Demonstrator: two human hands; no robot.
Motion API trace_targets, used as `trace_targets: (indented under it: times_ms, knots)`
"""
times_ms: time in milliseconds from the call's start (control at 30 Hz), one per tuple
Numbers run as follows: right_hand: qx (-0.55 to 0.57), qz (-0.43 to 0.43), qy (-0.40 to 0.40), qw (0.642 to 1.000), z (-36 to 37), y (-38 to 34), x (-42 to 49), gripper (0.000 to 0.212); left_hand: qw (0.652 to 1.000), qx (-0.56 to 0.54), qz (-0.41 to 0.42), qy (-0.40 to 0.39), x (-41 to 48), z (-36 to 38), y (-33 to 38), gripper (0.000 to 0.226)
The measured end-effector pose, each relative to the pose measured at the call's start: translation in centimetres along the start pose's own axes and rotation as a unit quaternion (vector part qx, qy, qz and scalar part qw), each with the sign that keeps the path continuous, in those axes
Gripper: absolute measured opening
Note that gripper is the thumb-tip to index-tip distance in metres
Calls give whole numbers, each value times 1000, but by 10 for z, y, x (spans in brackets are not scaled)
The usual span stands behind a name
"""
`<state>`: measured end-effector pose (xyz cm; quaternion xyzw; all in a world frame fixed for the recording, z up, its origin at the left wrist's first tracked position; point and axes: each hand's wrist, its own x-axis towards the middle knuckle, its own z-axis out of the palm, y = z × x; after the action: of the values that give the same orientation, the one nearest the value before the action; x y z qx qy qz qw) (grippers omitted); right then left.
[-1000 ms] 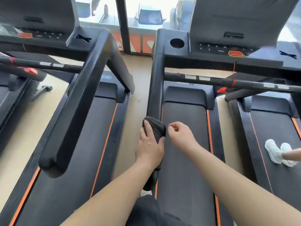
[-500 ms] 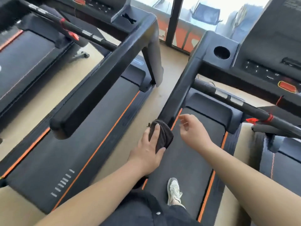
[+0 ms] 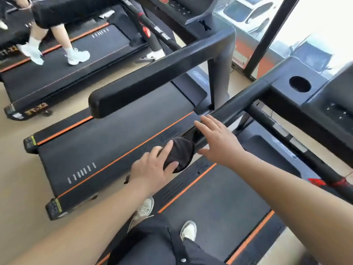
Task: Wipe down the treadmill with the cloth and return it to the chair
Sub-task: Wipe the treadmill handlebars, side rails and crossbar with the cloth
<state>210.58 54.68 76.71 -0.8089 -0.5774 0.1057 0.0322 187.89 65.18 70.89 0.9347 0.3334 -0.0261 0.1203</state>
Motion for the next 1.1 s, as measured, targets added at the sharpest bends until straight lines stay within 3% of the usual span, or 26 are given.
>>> trace_targets:
  times_ms: [133, 333, 400, 600, 767, 867, 967, 1100]
  knots:
    - [-48, -28, -35, 998, -12, 4, 17, 94, 997, -38, -59, -26, 36, -6, 28, 69]
    - [-78, -30, -90, 992, -27, 4, 41, 86, 991, -56, 24, 121, -42, 23, -11, 54]
    - [-81, -23, -87, 993, -27, 5, 42, 85, 993, -86, 0, 82, -51, 20, -23, 56]
    - [-85, -21, -83, 993, -26, 6, 45, 84, 996, -14, -84, 8, 25, -1, 30, 59]
    - [-80, -12, -86, 993, -24, 4, 46, 85, 993, 69, 24, 89, 4, 19, 29, 59]
    - [-66, -8, -83, 994, -21, 7, 45, 84, 984, 38, 100, 140, -30, 29, -10, 53]
    - [-52, -4, -79, 995, -20, 10, 46, 83, 989, 26, 85, 115, -35, 27, -20, 53]
    - [-53, 0, -80, 995, -23, 9, 50, 83, 999, 27, -15, 14, 21, 7, 31, 64]
